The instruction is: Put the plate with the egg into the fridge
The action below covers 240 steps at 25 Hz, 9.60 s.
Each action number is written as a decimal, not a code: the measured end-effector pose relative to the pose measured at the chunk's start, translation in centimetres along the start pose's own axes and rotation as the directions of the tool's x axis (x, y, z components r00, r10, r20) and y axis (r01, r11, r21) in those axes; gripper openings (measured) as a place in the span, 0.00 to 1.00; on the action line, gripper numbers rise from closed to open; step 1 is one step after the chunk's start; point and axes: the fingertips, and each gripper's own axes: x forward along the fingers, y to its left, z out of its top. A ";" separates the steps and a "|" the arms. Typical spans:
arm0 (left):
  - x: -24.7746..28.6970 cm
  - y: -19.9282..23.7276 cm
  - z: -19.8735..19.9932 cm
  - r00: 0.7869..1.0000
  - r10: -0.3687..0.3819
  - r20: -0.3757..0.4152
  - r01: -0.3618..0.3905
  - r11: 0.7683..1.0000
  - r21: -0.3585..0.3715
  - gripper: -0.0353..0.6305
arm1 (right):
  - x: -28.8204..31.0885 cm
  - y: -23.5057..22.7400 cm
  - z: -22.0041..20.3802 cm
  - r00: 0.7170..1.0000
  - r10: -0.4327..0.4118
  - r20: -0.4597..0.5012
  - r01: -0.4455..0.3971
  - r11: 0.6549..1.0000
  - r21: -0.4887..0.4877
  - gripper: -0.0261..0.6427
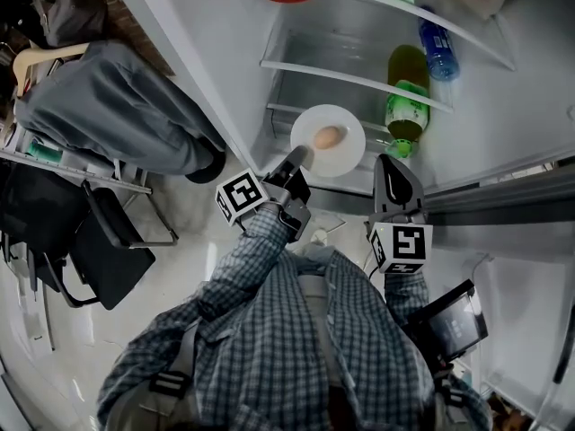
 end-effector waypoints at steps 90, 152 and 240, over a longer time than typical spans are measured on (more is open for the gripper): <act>10.1 5.5 2.9 0.985 0.161 0.056 -0.156 0.985 -0.071 0.08 | 11.7 5.5 -10.8 0.913 0.171 -0.371 -0.404 0.513 -0.757 0.15; 9.7 4.3 1.0 0.993 0.104 -0.062 -0.107 0.993 -0.054 0.12 | 15.3 3.6 -10.6 0.912 0.007 -0.409 -0.363 0.477 -0.801 0.08; 7.2 -7.5 -4.3 0.989 0.039 -0.140 0.098 0.531 0.841 0.06 | 6.5 1.3 -1.9 0.983 0.180 -0.045 -0.173 0.976 0.136 0.05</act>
